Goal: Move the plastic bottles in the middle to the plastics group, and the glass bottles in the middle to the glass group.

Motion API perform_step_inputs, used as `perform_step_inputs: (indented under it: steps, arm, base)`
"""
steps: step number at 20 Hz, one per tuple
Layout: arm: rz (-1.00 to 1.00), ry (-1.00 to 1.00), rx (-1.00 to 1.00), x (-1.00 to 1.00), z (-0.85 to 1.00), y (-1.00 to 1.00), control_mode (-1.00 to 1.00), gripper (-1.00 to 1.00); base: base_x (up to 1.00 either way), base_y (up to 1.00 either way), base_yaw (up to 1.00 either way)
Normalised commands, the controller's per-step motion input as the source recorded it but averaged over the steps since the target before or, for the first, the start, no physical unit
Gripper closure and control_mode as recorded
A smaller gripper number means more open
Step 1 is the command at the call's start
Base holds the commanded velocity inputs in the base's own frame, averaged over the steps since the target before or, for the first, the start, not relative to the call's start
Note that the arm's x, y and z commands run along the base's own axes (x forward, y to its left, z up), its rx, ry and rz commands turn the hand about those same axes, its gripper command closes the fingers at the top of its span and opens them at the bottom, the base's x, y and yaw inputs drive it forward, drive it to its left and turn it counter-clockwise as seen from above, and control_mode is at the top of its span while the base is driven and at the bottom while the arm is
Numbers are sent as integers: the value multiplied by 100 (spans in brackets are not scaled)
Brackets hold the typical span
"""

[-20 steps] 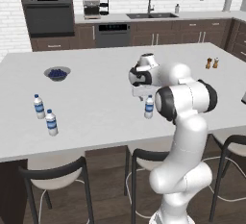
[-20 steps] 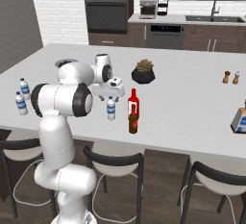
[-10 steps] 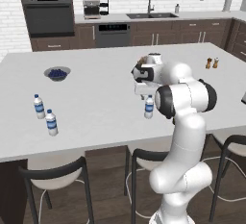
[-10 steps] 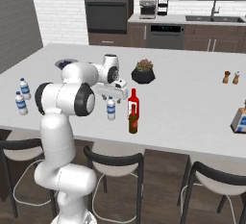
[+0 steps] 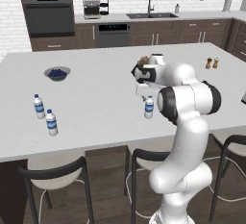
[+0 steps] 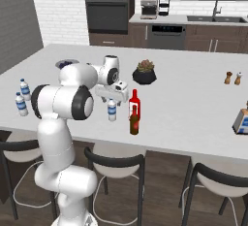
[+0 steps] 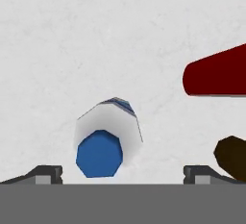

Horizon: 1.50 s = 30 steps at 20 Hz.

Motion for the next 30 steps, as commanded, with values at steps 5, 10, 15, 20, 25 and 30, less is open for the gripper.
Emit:
perform_step_inputs:
  steps: [5,10,15,20,25,30]
  arm:
    - [0,-7,0,11,-13,5,-100,-100]
    - [0,-6,0,32,-13,10,-100,-100]
    - [0,0,0,6,0,3,-100,-100]
    - [0,0,0,-3,0,0,-100,-100]
    - [0,-7,0,0,-12,0,-100,-100]
    - [0,-5,0,0,-11,0,-100,-100]
  base:
    - [0,0,0]
    - [0,0,0]
    - [0,0,0]
    - [0,0,0]
    - [0,0,0]
    - [0,0,0]
